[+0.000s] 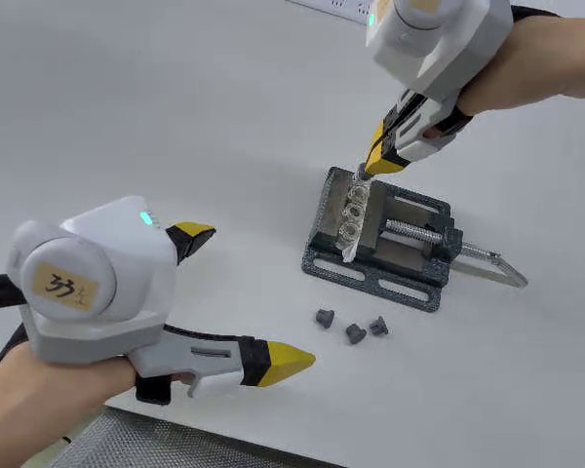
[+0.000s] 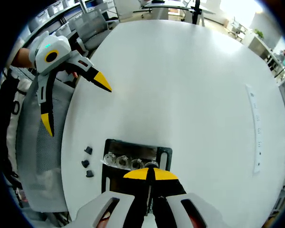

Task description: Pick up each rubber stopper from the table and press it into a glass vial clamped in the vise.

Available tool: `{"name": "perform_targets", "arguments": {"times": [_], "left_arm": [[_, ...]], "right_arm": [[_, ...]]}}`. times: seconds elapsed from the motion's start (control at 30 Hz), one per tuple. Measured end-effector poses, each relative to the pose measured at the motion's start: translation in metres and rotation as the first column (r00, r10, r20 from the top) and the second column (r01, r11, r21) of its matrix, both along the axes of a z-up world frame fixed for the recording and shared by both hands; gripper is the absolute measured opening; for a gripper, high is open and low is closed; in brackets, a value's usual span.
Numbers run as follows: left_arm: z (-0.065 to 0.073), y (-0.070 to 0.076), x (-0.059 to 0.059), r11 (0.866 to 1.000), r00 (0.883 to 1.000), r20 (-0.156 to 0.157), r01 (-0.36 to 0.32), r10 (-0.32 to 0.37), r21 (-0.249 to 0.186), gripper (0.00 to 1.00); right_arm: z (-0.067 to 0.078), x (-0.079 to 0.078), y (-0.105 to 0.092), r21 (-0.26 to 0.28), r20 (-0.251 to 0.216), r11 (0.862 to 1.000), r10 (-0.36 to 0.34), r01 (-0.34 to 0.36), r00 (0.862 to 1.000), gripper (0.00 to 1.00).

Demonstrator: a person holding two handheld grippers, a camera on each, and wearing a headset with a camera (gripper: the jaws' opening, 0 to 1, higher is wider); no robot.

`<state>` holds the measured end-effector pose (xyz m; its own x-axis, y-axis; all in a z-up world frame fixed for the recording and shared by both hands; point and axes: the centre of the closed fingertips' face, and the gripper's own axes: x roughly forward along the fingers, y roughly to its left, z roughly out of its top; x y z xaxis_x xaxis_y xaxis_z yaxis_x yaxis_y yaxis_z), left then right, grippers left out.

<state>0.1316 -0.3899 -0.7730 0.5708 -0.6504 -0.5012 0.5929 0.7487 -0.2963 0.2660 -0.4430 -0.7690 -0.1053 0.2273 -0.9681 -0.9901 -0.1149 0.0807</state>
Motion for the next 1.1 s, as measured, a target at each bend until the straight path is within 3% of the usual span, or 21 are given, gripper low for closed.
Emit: {"name": "perform_targets", "arguments": {"times": [0.2, 0.23, 0.27, 0.3, 0.33, 0.37, 0.9, 1.1], "left_arm": [[-0.0012, -0.0011, 0.0003, 1.000, 1.000, -0.002, 0.003, -0.003, -0.004, 0.98], [-0.0013, -0.0017, 0.0003, 1.000, 1.000, -0.002, 0.004, -0.004, -0.004, 0.98], [-0.0012, -0.0022, 0.0003, 1.000, 1.000, -0.001, 0.005, -0.005, -0.004, 0.98], [-0.0010, -0.0027, 0.0004, 1.000, 1.000, -0.001, 0.005, -0.005, -0.007, 0.98], [-0.0011, -0.0028, 0.0006, 1.000, 1.000, 0.000, 0.003, -0.003, -0.008, 0.98], [-0.0013, -0.0029, 0.0008, 1.000, 1.000, -0.001, 0.002, -0.002, -0.011, 0.98], [-0.0052, -0.0031, 0.0019, 1.000, 1.000, -0.014, 0.004, -0.004, -0.015, 0.98], [-0.0063, -0.0026, 0.0029, 1.000, 1.000, -0.016, -0.001, 0.000, -0.017, 0.98]], "right_arm": [[0.0003, -0.0015, -0.0004, -0.011, -0.013, 1.000, -0.009, 0.009, 1.000, 0.00], [0.0008, -0.0040, -0.0021, -0.023, -0.028, 0.999, -0.035, 0.034, 0.999, 0.00], [0.0010, -0.0039, -0.0022, -0.031, -0.027, 0.999, -0.039, 0.038, 0.999, 0.00], [0.0012, -0.0051, -0.0017, -0.034, -0.016, 0.999, 0.013, -0.013, 1.000, 0.00], [0.0010, -0.0056, -0.0017, -0.036, -0.020, 0.999, -0.014, 0.013, 1.000, 0.00], [0.0014, -0.0058, -0.0034, -0.039, -0.012, 0.999, 0.009, -0.009, 1.000, 0.00], [-0.0014, -0.0018, -0.0028, -0.043, -0.014, 0.999, -0.017, 0.016, 1.000, 0.00], [-0.0025, -0.0057, 0.0000, -0.078, -0.003, 0.997, -0.008, 0.008, 1.000, 0.00]]}}
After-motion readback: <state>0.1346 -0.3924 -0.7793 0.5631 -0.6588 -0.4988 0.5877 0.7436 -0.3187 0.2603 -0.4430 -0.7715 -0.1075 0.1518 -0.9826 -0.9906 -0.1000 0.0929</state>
